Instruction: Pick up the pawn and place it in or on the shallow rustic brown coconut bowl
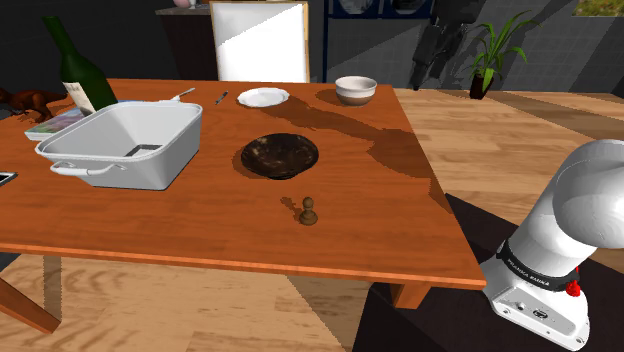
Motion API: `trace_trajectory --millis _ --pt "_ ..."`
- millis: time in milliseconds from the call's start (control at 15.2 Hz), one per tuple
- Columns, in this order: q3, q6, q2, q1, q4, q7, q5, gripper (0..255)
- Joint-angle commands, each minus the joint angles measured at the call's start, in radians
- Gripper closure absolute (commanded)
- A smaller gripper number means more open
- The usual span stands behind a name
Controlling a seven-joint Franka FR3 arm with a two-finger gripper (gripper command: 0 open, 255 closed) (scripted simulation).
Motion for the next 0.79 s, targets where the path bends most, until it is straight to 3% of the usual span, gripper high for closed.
trace_trajectory --millis 0,726 --pt "0.000 0.000 0.000 0.000 0.000 0.000 0.000 0" --pt "0.192 0.181 0.184 0.104 -0.017 0.109 0.108 0"
